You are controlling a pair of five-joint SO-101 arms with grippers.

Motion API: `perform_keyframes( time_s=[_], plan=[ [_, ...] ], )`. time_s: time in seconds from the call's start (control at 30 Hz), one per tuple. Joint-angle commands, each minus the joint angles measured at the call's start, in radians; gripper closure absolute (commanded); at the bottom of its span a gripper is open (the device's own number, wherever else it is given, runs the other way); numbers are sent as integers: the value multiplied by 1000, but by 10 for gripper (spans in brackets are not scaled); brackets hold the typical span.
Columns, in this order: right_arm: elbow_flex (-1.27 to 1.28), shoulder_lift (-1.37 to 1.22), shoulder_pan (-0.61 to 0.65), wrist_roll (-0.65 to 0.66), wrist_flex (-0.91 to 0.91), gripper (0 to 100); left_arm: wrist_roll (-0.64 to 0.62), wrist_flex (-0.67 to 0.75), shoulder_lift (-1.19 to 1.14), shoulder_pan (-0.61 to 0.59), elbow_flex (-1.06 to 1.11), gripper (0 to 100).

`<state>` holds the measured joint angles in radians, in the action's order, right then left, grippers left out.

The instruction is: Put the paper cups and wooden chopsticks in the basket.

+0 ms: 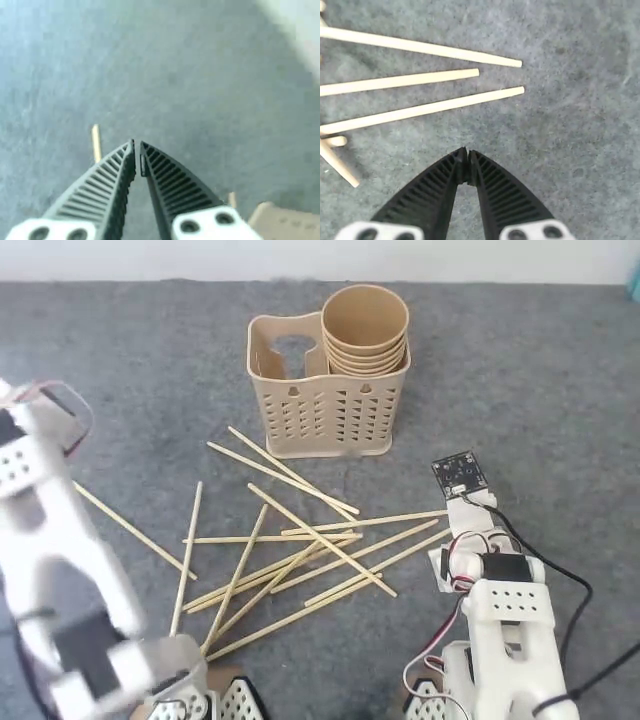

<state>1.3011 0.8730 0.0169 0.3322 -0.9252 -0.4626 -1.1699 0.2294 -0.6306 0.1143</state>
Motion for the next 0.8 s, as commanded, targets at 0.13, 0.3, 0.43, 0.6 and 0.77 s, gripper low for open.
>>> perform_keyframes(
  time_s=[0.13, 0.3, 0.43, 0.6, 0.77],
  plan=[
    [-5, 30, 1, 17, 15, 990, 3, 57, 345, 34, 36, 987],
    [-5, 30, 1, 17, 15, 990, -8, 43, 275, -11, 271, 884],
    [-5, 30, 1, 17, 15, 990, -43, 143, 152, -72, 351, 810],
    [-5, 30, 1, 17, 15, 990, -41, 247, -28, -117, 349, 827],
    [-3, 30, 1, 37, 15, 990, -6, 341, -219, -120, 335, 827]
  ],
)
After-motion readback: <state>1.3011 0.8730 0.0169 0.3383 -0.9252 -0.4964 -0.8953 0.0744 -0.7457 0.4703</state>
